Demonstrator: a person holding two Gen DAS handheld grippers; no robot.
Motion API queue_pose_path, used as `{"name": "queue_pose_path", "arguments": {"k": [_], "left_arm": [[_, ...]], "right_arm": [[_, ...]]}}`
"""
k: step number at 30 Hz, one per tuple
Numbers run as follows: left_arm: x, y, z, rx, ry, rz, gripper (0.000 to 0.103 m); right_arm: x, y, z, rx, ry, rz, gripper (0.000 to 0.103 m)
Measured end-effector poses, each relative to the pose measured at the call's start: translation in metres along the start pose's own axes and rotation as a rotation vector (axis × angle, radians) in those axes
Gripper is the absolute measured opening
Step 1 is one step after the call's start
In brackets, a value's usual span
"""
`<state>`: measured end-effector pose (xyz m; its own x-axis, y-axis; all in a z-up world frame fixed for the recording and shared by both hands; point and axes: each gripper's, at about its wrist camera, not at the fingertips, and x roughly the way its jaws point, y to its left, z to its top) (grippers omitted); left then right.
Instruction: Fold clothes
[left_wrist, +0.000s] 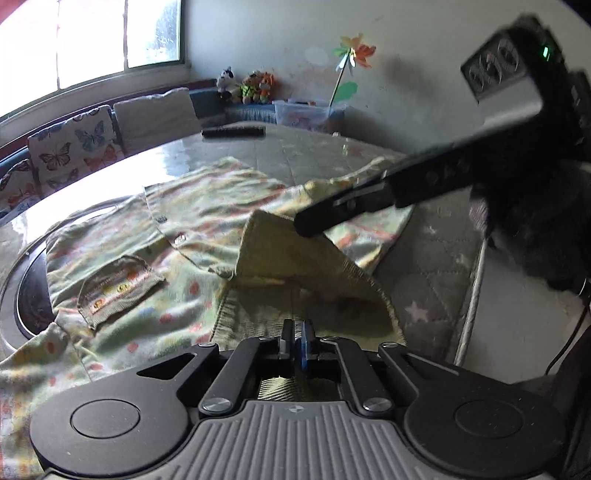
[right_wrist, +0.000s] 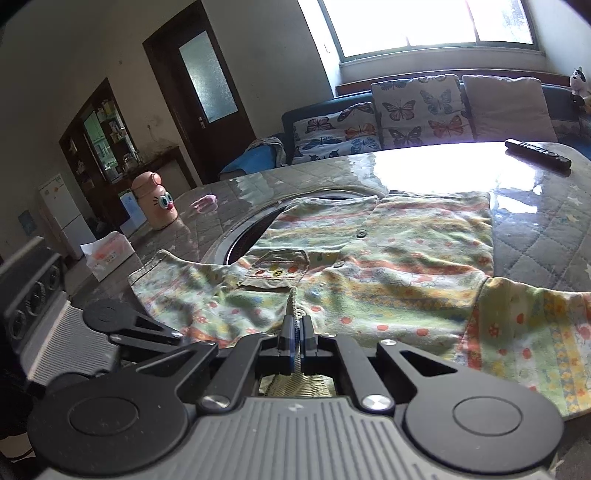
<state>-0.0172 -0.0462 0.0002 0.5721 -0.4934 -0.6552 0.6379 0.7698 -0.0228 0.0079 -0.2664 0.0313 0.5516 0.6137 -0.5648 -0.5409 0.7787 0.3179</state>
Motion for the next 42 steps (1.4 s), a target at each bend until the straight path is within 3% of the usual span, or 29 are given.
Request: {"name": "queue_pose_path", "arguments": {"k": [12,18,21,26,29,36,42], "left_arm": [[-0.013,-0.001,-0.004,0.034,-0.005,-0.017,0.006],[-0.039,0.012,0.000,0.016,-0.054,0.005,0.009],[-0.045,0.026,0.010,-0.026,-0.089,0.052,0.009],[-0.017,0.055,0.028,-0.146,-0.081,0.147,0.008],[0.008,0.069,0.034,-0.185,-0.049,0.151,0.008],[0.038,0.068,0.027,-0.154,0.006,0.149,0.008],[0.028,0.061,0.027,-0.139,-0.017,0.167,0.008]], "right_arm": [[0.015,0.011,0.005,-0.044,0.024,0.048,0.007],[0.048,0.009,-0.007,-0.114,0.128,0.019,0.008],[0.054,0.017,-0.016,-0.184,0.161,0.007,0.008],[0.050,0.028,-0.022,-0.263,0.165,-0.011,0.013],[0.049,0.030,-0.023,-0.276,0.169,-0.010,0.015],[0.044,0.028,-0.023,-0.263,0.172,0.006,0.017],[0.038,0.022,-0.019,-0.227,0.133,-0.007,0.017]]}}
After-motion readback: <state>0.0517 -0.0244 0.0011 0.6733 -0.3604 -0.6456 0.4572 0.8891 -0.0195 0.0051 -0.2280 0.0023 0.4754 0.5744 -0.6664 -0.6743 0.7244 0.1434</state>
